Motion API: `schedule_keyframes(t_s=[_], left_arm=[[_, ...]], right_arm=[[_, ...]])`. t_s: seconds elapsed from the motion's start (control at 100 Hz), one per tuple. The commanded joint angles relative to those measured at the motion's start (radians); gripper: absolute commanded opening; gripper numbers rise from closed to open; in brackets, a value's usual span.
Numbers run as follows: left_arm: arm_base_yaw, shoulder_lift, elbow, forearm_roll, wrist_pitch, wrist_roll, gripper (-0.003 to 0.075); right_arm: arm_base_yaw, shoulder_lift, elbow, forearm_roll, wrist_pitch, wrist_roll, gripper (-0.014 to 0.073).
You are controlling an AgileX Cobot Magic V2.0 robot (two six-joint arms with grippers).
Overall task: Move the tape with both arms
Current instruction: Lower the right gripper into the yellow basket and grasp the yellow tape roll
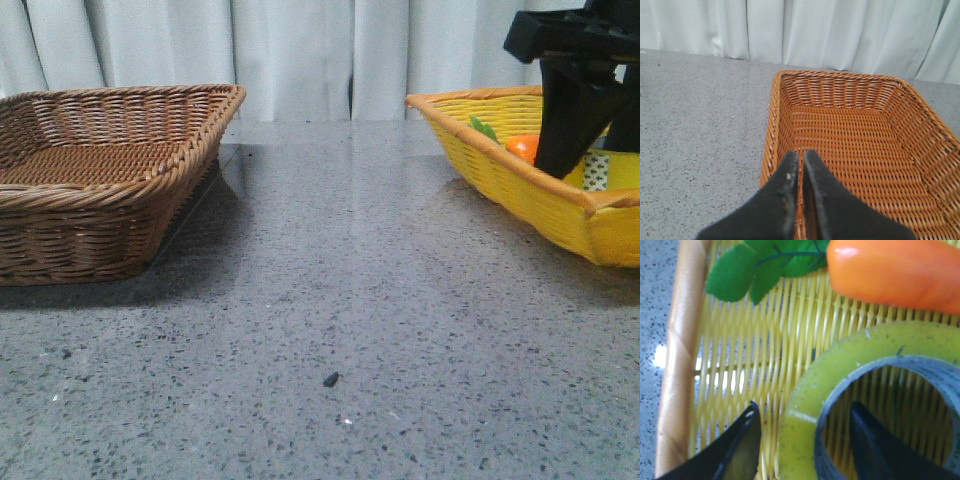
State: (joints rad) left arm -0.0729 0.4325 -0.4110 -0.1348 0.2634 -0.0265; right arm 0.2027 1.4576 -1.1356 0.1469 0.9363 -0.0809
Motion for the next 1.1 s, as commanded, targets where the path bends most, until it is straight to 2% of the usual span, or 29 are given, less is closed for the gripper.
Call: schedule_keyframes(t_s=[0.0, 0.15, 0.21, 0.48, 0.71, 0.89, 1.09], left_arm=[[0.003, 0.012, -0.037, -0.011, -0.085, -0.002, -0.0021], [0.003, 0.012, -0.037, -0.011, -0.085, -0.002, -0.0021], [0.003, 0.012, -0.037, -0.011, -0.085, -0.002, -0.0021], [0.003, 0.012, -0.037, -0.011, -0.085, -0.002, -0.0021], [0.003, 0.012, -0.037, -0.011, -0.085, -0.002, -0.0021], [0.003, 0.012, -0.037, -0.011, -0.085, -0.002, -0.0021], [0.003, 0.012, -0.037, -0.011, -0.086, -0.002, -0.0021]], right_arm=[[-0.001, -0.015, -0.034, -0.01, -0.031, -0.014, 0.0329], [-0.001, 0.015, -0.034, -0.01, -0.025, -0.014, 0.0328], [-0.001, 0.022, -0.034, -0.01, -0.023, -0.014, 0.03], [-0.001, 0.026, -0.034, -0.01, -0.012, -0.014, -0.0075], [-0.001, 0.024, -0.041, -0.01, -0.012, -0.014, -0.0073], [0.001, -0.011, -0.137, -0.012, 0.03, -0.014, -0.0072], [0.118, -0.065, -0.296, -0.009, 0.115, -0.014, -0.0057]])
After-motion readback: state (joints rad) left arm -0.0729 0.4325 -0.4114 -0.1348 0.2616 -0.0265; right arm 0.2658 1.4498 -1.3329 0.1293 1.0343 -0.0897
